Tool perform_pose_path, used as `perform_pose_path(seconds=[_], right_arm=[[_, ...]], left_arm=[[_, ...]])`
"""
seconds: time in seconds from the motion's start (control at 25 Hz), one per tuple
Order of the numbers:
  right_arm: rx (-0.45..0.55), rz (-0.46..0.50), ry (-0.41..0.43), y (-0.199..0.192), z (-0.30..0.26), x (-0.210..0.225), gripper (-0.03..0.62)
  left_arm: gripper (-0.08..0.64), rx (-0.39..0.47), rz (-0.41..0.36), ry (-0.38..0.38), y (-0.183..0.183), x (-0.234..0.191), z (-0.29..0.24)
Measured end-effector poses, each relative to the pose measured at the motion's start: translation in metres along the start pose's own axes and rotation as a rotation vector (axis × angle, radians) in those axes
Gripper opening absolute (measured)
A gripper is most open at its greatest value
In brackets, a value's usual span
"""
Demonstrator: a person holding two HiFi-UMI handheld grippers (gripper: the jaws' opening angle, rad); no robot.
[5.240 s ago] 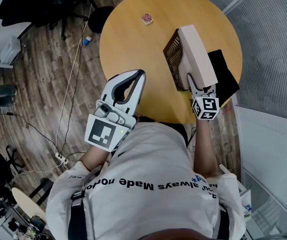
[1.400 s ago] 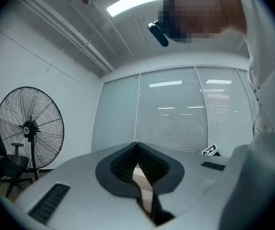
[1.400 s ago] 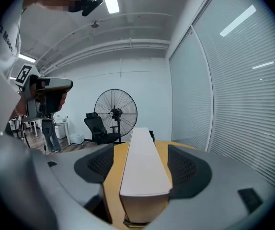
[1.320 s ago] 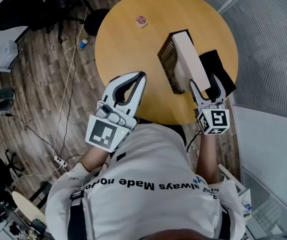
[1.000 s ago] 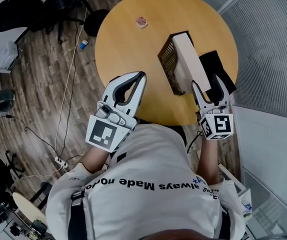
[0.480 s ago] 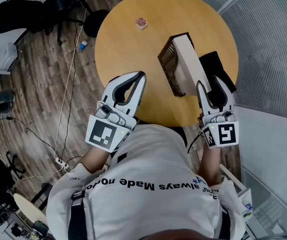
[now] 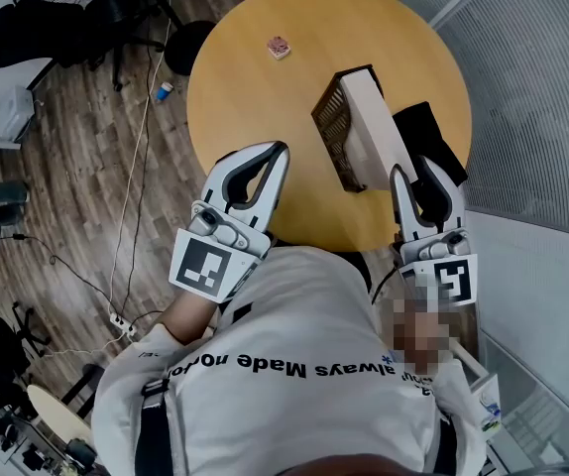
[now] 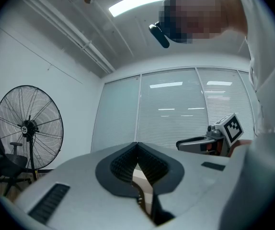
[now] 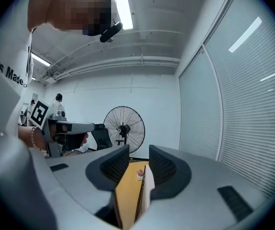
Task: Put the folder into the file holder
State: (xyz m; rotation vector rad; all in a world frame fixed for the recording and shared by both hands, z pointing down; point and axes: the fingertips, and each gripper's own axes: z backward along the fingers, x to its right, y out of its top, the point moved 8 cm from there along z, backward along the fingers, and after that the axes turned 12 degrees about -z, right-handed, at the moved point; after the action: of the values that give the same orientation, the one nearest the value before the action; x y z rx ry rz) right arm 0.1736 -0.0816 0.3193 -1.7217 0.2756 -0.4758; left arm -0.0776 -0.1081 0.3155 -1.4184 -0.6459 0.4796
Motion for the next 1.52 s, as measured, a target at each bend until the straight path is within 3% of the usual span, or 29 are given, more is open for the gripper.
perform_pose_path(seconds=[0.8,1.52], right_arm=[[0.025,0.002,0.013,0.009,0.008,-0.021,0.071],[0.028,0.014,0.012,0.015,0.012,-0.028,0.06]], left_arm=[[0.025,-0.006,0.0,0.013,-0.004,0.007,0.002],[0.025,0.004,0.009,0.02,0.001,0.006,0.009]])
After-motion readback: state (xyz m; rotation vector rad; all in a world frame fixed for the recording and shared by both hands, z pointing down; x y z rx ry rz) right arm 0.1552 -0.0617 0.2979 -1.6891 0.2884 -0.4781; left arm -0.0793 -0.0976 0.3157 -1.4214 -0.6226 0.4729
